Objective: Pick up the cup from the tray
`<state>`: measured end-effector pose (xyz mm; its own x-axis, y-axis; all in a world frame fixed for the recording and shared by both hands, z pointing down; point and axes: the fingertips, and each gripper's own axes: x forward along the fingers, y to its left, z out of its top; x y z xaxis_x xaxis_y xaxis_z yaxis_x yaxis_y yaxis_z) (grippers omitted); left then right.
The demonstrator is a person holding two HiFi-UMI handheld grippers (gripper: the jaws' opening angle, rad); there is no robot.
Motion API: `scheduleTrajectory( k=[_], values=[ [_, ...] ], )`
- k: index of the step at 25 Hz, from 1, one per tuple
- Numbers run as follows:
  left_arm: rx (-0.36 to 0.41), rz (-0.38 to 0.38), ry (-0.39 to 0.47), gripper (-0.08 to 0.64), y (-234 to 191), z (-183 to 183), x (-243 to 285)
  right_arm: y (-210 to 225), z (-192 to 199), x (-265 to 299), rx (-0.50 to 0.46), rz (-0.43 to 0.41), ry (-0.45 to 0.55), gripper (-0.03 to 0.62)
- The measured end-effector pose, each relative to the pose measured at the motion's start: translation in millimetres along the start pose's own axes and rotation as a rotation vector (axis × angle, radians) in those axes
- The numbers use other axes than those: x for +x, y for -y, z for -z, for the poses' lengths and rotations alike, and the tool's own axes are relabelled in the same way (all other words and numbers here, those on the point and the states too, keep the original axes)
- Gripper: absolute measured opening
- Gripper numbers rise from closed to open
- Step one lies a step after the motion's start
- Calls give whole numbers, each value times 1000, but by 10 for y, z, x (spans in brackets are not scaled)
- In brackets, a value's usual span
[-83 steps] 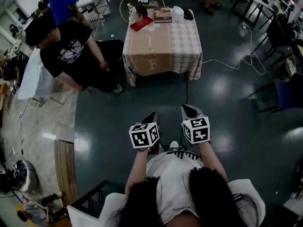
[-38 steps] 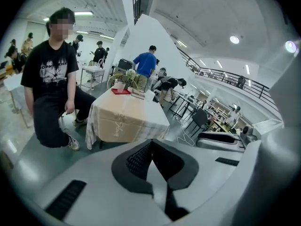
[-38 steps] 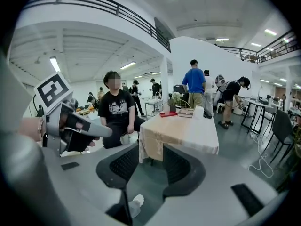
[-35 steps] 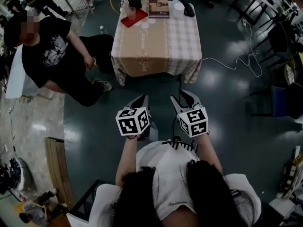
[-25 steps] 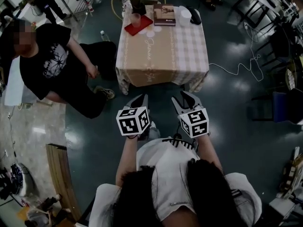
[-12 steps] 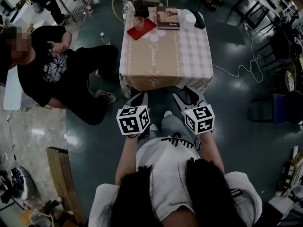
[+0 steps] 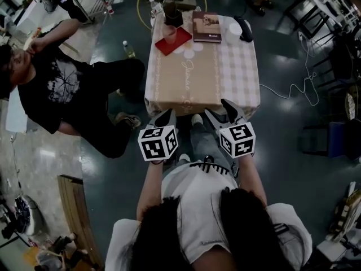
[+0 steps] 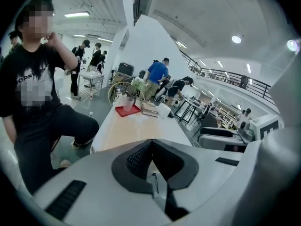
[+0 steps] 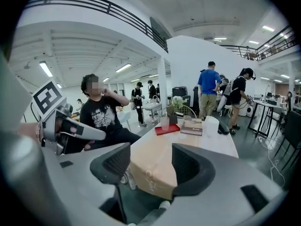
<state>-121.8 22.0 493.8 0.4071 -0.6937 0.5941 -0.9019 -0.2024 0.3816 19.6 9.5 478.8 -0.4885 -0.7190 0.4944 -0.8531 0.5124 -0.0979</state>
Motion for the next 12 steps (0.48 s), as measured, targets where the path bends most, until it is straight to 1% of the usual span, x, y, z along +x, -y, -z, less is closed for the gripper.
scheduleTrajectory(
  k=[7,12],
  values=[
    [-19,-49,9,6,-157,-459,466,366,-332,580,-20,-45,-5,282],
    [-21,-84,5,6,-232,-799,827,616,-620,1071,-68,-89,-20,299]
  ],
)
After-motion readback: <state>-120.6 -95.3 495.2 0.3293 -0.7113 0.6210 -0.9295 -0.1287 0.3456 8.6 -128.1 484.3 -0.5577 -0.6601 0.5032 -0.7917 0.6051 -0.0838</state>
